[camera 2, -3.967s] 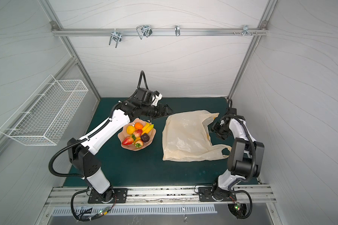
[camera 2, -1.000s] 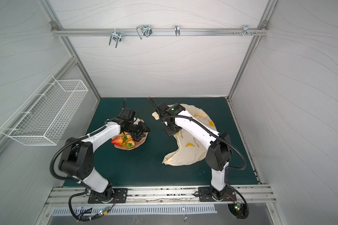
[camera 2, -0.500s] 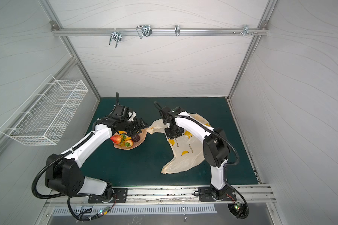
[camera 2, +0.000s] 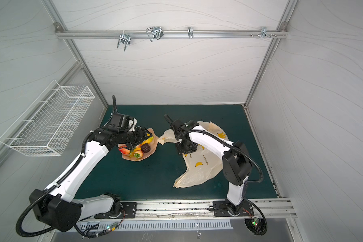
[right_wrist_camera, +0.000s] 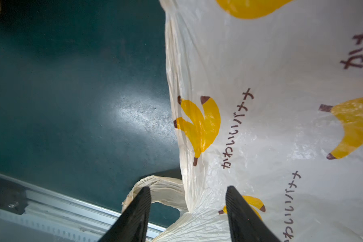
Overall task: Place the fruits into the plastic bag
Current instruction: Turn over the plastic bag at the center of the table, then open the plastic bag at the center of the table.
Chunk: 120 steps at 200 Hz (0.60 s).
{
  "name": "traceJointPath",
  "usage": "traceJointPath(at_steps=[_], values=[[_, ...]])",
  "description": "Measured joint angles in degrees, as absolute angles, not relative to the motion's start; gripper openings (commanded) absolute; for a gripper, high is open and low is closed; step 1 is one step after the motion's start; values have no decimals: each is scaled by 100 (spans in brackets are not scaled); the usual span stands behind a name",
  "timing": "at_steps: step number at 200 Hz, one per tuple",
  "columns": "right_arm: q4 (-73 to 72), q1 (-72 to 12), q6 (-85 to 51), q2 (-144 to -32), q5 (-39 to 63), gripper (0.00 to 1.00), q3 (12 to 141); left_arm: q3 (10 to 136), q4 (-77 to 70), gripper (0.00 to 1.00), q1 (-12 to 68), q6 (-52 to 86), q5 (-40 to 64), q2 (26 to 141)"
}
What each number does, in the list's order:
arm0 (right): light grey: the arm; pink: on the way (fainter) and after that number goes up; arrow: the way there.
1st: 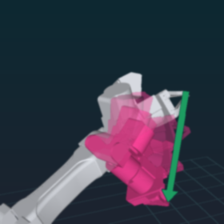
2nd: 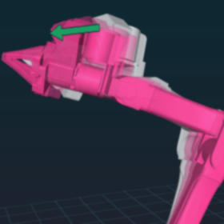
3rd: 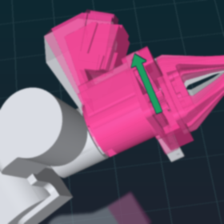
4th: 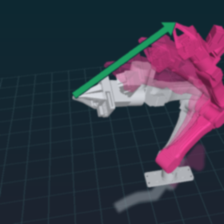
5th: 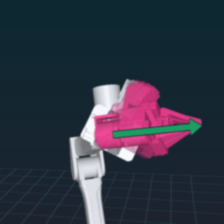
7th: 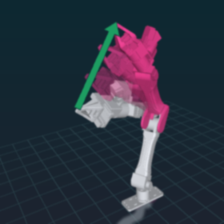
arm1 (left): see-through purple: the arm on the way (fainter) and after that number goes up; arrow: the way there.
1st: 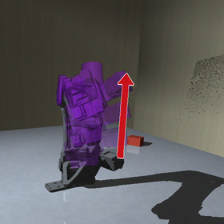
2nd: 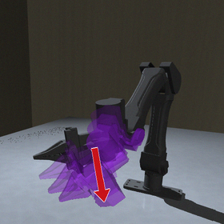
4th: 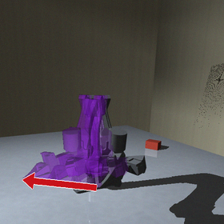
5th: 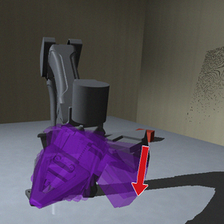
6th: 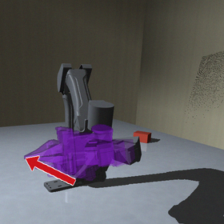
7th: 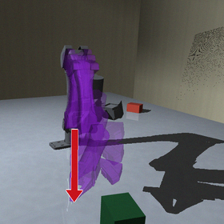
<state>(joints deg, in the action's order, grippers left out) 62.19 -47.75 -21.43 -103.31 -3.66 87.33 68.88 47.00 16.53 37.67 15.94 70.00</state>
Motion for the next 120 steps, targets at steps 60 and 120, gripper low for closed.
traceJointPath(at_steps=[60,120], values=[[6228,-5249,-2119,-10691,-1400,59,8696,7417,5120,78,1649,3616,762,6611],[6016,-5365,-1986,-11229,-2429,24,8573,7435,5260,79,1649,3579,255,6128]])
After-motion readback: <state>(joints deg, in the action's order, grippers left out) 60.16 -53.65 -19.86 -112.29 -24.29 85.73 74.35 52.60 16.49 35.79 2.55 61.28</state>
